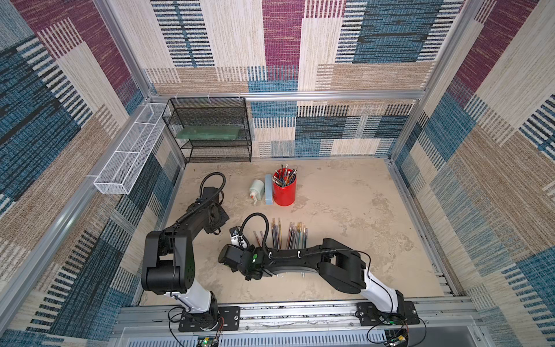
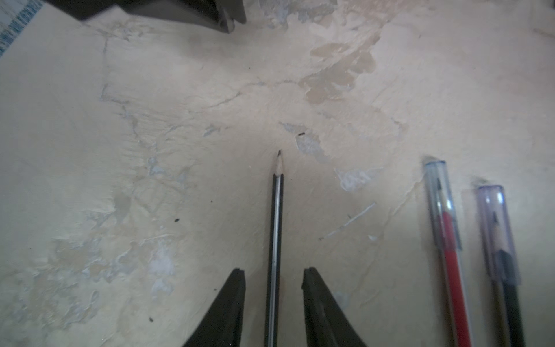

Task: Remove the protective cover of the pencils
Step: Place the pencil at the center of the board, then place the protective sleeve at the center of the board.

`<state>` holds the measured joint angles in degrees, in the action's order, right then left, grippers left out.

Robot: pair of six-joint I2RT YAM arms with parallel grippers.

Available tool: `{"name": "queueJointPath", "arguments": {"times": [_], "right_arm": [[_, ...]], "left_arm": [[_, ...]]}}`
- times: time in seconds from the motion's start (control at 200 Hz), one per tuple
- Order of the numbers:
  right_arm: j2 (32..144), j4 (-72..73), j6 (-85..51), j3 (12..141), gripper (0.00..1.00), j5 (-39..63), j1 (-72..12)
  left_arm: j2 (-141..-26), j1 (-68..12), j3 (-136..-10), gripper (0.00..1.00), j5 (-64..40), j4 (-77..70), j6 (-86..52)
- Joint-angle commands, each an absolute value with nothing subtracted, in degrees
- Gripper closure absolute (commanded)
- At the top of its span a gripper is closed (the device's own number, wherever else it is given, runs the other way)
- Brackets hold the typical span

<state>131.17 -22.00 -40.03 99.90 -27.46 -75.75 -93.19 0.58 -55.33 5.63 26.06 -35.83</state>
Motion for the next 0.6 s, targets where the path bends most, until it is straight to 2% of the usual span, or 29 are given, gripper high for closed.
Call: {"name": "queueJointPath", "arguments": {"times": [0.0, 0.235, 0.411, 0.596], "right_arm": [[127.2, -22.0, -39.5, 97.7, 0.60, -28.9, -75.8], [119.8, -19.1, -41.2, 88.3, 0.56, -31.0, -74.2], [119.4, -19.2, -42.3, 86.2, 0.55, -30.8, -72.9], [119.9, -19.4, -43.3, 85.4, 0.55, -30.6, -72.3]], "left_arm": [[-94.3, 0.6, -56.4, 0.92, 5.2, 28.4, -34.6], [-97.1, 0.5, -59.0, 0.89, 3.9, 30.0, -34.0], [-99.6, 0.4, -61.3, 0.86, 3.3, 31.5, -33.5], [-99.1, 0.2, -61.0, 0.75, 3.5, 31.3, -33.4]]}}
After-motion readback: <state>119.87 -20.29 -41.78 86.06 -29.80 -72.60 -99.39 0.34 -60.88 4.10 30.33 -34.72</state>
